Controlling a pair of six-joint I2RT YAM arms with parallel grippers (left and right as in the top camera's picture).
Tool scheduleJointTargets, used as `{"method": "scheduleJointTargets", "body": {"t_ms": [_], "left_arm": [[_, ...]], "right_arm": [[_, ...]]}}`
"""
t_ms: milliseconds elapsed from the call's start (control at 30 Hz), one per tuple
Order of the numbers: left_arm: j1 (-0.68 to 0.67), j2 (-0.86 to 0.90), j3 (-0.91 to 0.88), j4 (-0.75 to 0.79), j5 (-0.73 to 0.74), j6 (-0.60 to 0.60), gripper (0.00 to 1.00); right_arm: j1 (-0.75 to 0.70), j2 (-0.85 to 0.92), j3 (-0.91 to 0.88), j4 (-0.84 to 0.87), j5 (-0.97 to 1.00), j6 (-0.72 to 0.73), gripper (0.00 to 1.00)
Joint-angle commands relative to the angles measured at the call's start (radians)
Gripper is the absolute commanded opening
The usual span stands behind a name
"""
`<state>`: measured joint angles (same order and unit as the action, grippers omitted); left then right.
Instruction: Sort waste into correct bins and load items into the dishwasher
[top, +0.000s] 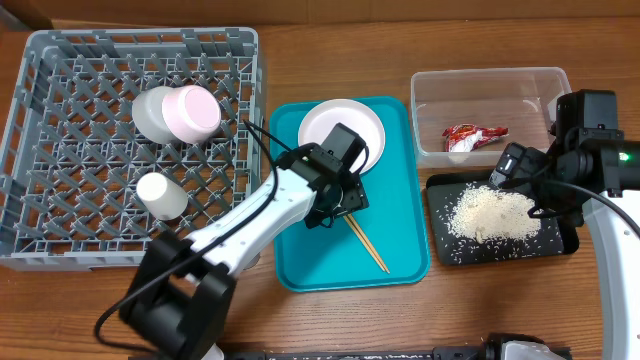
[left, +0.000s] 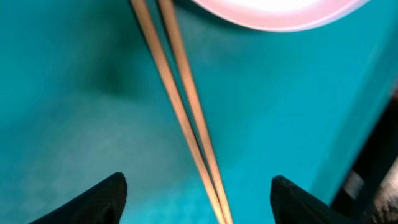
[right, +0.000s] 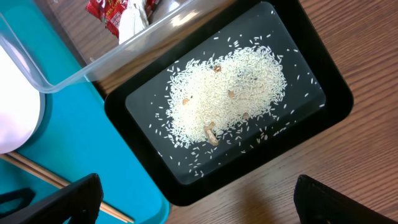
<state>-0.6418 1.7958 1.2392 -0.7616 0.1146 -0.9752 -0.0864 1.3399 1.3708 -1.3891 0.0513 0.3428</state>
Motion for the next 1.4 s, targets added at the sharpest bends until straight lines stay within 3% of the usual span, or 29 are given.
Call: {"method": "scheduleJointTargets", "body": {"t_ms": [0,200,267,367,567,767,1200,1333,1367], "left_arm": [[-0.003,0.076,-0.006,0.01,-0.018,-0.061,0.71],[-0.006,0.169,-0.006,0.066,-0.019,-0.061,0.71],[-0.006,0.188,-0.006,0.061,-0.018,-0.06,0.6],[-0.006,0.203,-0.006,0.03,-0.019,-0.058,0.36],[-0.006,0.204,-0.006,-0.032,-0.042,-0.058,0.26],[0.053,0.17,0.01,-0.134,-0.107,-0.053,0.27],[0.114,0.121,0.024,-0.124,-0.148,0.003,0.21],[0.108,0.121,0.024,-0.124,-0.05,0.003,0.25],[0.106,0.121,0.024,-0.124,-0.023,0.003,0.3]], "right_arm": [[-0.005,-0.004,0.009,-0.004,-0.005,-0.003,1.0],[-0.005,-0.004,0.009,-0.005,-0.004,-0.002,1.0],[-0.005,-0.004,0.009,-0.005,-0.004,-0.003,1.0],[-0.005,-0.004,0.009,-0.007,-0.004,-0.003,1.0],[-0.005,-0.004,0.009,-0.008,-0.004,-0.006,1.0],[-0.005,-0.004,0.009,-0.009,-0.004,-0.01,1.0],[-0.005,-0.004,0.009,-0.014,-0.004,-0.01,1.0],[-0.005,-0.004,0.009,-0.016,-0.004,-0.01,1.0],[-0.005,-0.004,0.009,-0.016,-0.004,-0.01,1.0]]}}
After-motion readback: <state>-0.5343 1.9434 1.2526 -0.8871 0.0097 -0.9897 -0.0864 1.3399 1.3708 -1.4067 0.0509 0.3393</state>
